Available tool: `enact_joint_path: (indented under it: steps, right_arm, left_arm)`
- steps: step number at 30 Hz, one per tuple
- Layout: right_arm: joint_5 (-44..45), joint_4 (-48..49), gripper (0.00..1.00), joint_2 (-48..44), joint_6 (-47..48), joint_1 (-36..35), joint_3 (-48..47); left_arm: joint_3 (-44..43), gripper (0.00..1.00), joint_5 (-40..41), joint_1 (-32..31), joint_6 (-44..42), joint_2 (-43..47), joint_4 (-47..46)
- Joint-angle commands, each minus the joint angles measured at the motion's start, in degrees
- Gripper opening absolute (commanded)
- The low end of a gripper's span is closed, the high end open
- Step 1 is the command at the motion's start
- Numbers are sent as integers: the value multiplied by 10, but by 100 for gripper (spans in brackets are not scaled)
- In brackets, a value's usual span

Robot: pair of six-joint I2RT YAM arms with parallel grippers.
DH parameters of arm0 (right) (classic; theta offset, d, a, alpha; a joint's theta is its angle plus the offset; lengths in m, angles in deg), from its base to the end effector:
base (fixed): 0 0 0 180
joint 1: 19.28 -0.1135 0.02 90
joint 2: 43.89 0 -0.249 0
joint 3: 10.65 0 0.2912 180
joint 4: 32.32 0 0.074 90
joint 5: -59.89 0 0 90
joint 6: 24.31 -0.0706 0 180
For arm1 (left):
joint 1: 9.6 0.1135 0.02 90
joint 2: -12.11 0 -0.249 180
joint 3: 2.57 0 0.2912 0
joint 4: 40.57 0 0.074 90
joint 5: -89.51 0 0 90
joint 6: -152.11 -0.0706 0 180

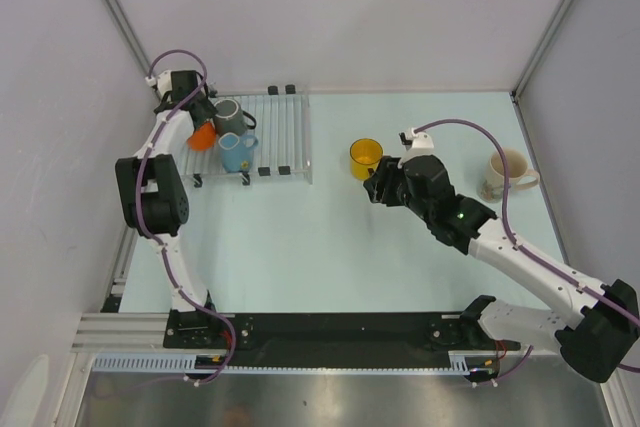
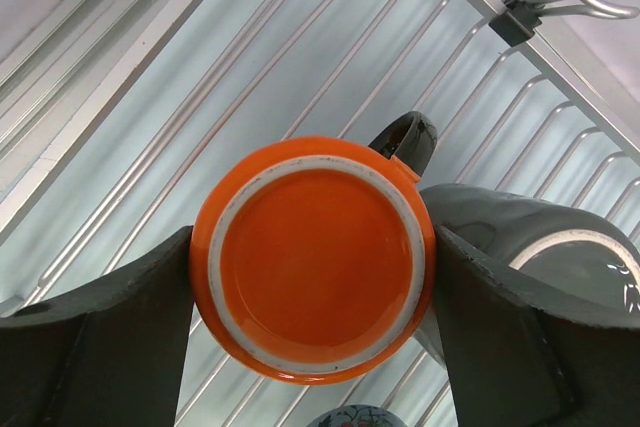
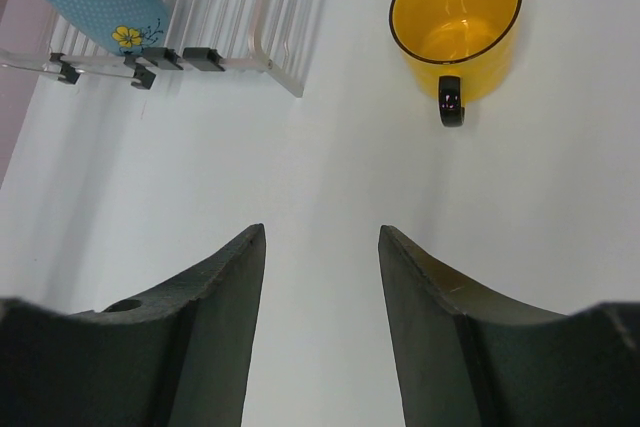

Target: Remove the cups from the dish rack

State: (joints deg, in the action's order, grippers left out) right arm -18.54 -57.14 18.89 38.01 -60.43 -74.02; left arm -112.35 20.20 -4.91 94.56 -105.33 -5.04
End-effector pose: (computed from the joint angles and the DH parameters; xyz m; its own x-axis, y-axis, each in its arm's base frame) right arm 0.2562 0.2051 0.2792 -0.5092 0.1594 -0.8458 -0.3054 0.8853 0.3507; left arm 0.5217 0.0678 0.1998 -0.3968 -0.5362 -0.7450 -0.6472 0.7390 -0.1871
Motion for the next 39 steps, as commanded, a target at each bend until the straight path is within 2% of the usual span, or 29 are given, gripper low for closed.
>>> enact_joint_path:
  steps: [1,8,16,21,23,34,36,39]
  right_arm:
    - [16,21,54,-12,-10,-3,6]
    - [-8,48,54,0,-21,-3,9]
    - [-35,82,53,-7,-41,-10,27]
    - [-39,84,54,-14,-30,-10,24]
    - [-39,82,54,-14,-22,-10,12]
    - [-46,64,54,-17,-14,3,-36]
    - [-72,70,54,-15,-19,7,-41]
    - [-188,122,54,-19,-56,40,-30]
  left_arm:
    - [-7,0,-14,-9,-18,66,-32]
    - [1,0,-2,-19,-10,126,-20]
    - [74,0,6,-35,7,238,-13]
    - [138,0,-16,-42,23,327,-10]
    - [174,1,-26,-65,33,371,-10]
    - [302,0,-191,-93,75,538,-22]
    - [315,0,-237,-93,87,551,-36]
    - [346,0,-296,-93,110,583,-68]
